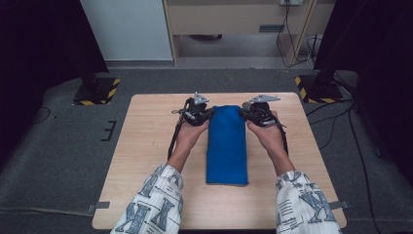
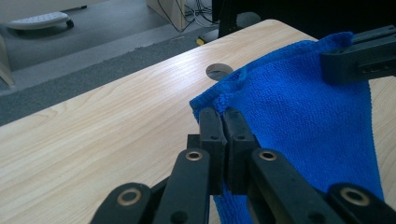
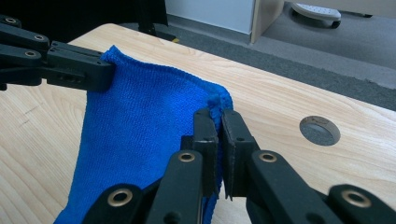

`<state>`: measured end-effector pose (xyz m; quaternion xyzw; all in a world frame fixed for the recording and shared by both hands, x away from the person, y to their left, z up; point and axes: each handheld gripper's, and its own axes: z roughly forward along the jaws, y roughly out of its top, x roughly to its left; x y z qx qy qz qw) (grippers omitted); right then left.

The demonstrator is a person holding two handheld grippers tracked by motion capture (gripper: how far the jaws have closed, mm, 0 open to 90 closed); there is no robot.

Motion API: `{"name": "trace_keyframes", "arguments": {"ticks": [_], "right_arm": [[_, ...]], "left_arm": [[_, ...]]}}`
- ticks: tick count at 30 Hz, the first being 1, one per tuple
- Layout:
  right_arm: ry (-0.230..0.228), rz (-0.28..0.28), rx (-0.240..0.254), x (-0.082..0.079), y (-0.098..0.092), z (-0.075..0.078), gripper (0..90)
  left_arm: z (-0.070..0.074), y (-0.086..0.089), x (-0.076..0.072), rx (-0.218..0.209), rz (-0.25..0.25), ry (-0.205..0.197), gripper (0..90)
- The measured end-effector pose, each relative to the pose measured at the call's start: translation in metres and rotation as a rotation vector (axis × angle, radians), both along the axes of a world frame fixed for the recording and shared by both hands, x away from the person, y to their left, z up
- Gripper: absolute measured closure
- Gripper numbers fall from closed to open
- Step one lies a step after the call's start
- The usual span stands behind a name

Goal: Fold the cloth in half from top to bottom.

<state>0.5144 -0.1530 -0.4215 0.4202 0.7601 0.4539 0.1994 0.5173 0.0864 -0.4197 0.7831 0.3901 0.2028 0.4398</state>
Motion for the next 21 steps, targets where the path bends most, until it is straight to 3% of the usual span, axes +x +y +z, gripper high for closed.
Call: {"name": "trace_keyframes", "arguments": {"ticks": [10,21], "right_arm": [[-0.006,0.016,-0.003,-0.012,-0.004,-0.006,85.8],[-0.016,0.053,-0.016,-0.026,-0.010,-0.013,85.8]], "left_arm": [[0.004,0.000,-0.012,0.022,-0.020,-0.023,87.6],[-0.008,0.005,-0.021,0.032,-0.038,-0.022,87.6]]}}
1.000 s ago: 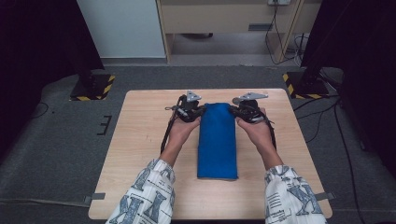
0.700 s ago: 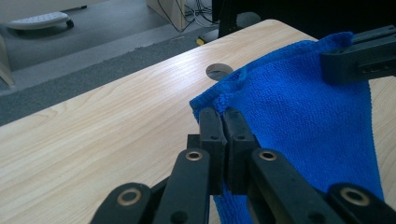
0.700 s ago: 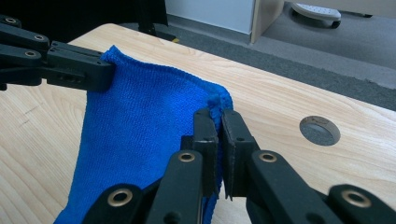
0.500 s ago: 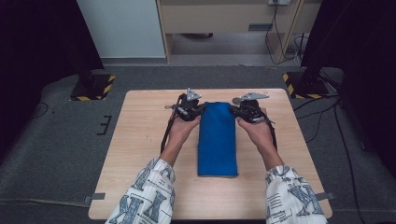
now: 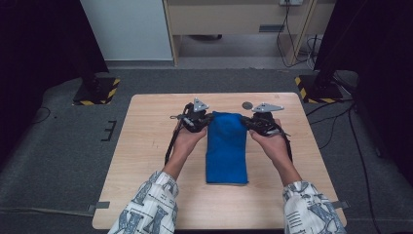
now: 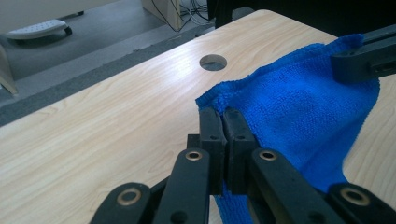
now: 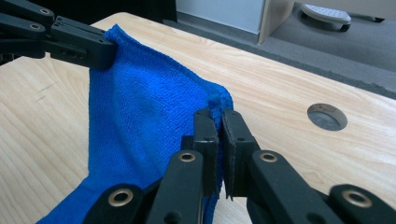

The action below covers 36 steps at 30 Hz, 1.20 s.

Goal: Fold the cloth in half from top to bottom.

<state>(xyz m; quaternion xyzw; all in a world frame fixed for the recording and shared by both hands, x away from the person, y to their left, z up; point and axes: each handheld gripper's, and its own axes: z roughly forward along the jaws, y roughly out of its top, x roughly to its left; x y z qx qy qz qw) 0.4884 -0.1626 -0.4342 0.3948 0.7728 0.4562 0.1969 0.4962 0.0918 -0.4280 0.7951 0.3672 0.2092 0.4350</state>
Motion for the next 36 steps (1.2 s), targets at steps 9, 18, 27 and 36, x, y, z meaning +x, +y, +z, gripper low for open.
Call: {"name": "trace_keyframes", "arguments": {"ticks": [9,18,27,36], "right_arm": [[0.004,0.026,0.003,-0.012,0.000,-0.008,85.8],[0.008,0.061,-0.002,-0.029,-0.003,-0.016,85.8],[0.008,0.081,0.025,-0.043,-0.008,-0.027,85.8],[0.012,0.093,0.038,-0.051,-0.011,-0.030,85.8]], "left_arm": [[-0.007,0.004,-0.011,0.003,-0.020,0.006,87.6],[-0.013,0.005,-0.025,-0.007,-0.039,0.012,87.5],[-0.019,0.007,-0.043,-0.038,-0.055,0.020,87.5],[-0.028,0.010,-0.055,-0.052,-0.067,0.038,87.2]]}}
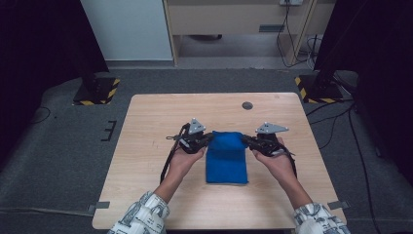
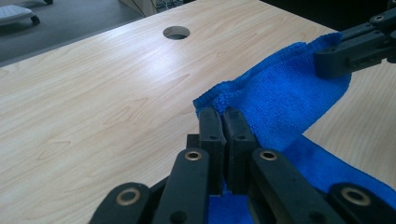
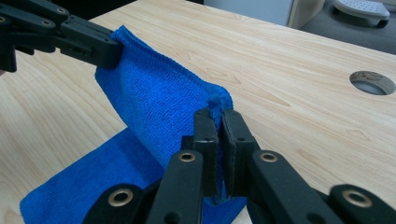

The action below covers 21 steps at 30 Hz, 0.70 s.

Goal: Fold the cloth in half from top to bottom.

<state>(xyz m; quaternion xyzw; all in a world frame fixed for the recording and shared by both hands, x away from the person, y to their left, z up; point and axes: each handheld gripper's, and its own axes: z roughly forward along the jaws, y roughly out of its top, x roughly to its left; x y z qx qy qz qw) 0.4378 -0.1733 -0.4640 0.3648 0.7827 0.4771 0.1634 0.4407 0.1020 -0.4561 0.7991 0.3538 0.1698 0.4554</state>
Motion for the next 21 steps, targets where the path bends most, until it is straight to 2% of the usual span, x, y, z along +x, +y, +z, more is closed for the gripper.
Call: {"name": "trace_keyframes", "arguments": {"ticks": [7,12,18,21], "right_arm": [[0.001,0.026,-0.013,-0.006,0.003,-0.003,85.8],[0.007,0.044,-0.024,-0.009,0.009,-0.008,85.9],[0.006,0.059,-0.028,-0.010,0.013,-0.008,85.9],[0.008,0.060,-0.027,-0.011,0.013,-0.008,85.9]], "left_arm": [[-0.010,0.007,-0.006,-0.015,-0.005,0.025,86.0],[-0.016,0.012,-0.008,-0.036,-0.001,0.036,80.2],[-0.014,0.017,-0.016,-0.077,0.018,0.027,50.2],[-0.009,0.021,-0.018,-0.096,0.019,0.019,40.1]]}}
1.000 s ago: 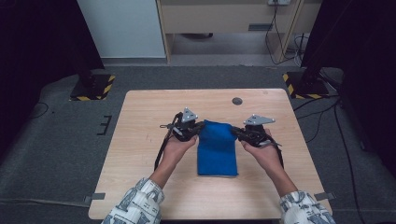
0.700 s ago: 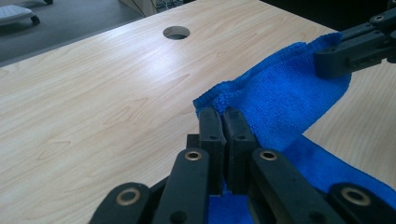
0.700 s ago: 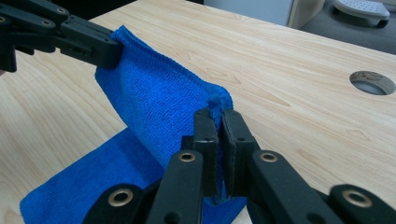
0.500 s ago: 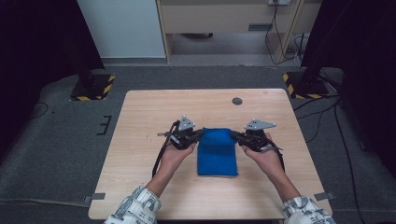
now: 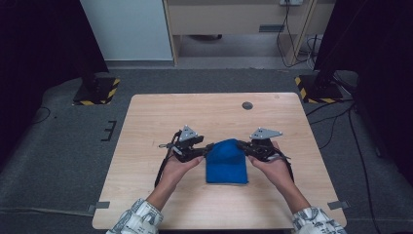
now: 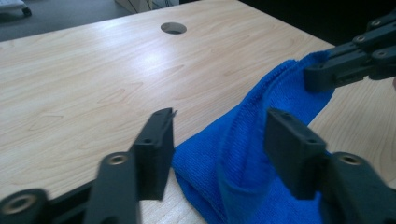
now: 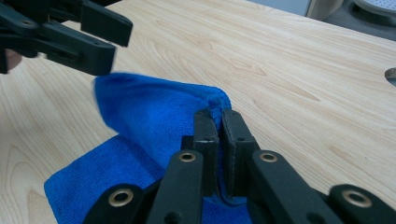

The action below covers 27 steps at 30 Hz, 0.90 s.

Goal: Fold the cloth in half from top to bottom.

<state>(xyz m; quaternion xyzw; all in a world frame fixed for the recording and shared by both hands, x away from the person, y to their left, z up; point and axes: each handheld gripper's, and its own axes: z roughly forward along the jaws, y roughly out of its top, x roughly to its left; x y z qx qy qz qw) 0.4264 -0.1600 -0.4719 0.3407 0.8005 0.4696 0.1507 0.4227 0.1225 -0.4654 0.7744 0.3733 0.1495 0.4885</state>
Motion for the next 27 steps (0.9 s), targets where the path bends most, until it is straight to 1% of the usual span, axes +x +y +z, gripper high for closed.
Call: {"name": "trace_keyframes", "arguments": {"ticks": [3,5,7,9,12,13,15,17,19,22,23,27], "right_arm": [[-0.002,0.000,0.005,-0.001,0.000,0.000,85.9],[0.002,0.006,0.006,-0.003,0.000,0.000,85.9],[-0.001,0.009,0.006,-0.005,0.000,-0.001,85.9],[0.002,0.013,0.007,-0.007,-0.001,-0.001,85.9],[0.003,0.013,0.017,-0.007,-0.002,0.000,85.9],[0.005,0.012,0.022,-0.007,-0.001,0.000,85.9],[0.001,0.016,0.023,-0.007,-0.001,0.003,85.9],[-0.004,0.014,0.032,-0.008,-0.001,0.005,85.9],[-0.007,0.016,0.037,-0.010,-0.001,0.007,85.9],[-0.009,0.021,0.038,-0.012,-0.003,0.008,85.9],[-0.009,0.020,0.044,-0.013,-0.003,0.008,85.8],[-0.004,0.023,0.052,-0.018,-0.006,0.006,85.5]], "left_arm": [[0.003,0.006,0.001,-0.014,0.019,-0.005,35.5],[0.003,0.012,0.003,-0.027,0.030,-0.001,32.1],[0.003,0.019,0.005,-0.025,0.050,0.002,29.4],[0.000,0.027,0.007,-0.023,0.066,0.012,27.1],[-0.005,0.037,0.010,-0.030,0.096,0.035,24.2],[-0.007,0.041,0.011,-0.028,0.104,0.044,22.8],[-0.009,0.045,0.012,-0.010,0.114,0.048,21.2],[-0.012,0.050,0.013,-0.002,0.126,0.054,18.9],[-0.013,0.054,0.015,-0.010,0.142,0.064,16.0],[-0.015,0.060,0.016,-0.013,0.159,0.075,14.9],[-0.016,0.062,0.016,-0.005,0.160,0.081,14.6],[-0.021,0.065,0.014,0.006,0.166,0.090,13.8]]}}
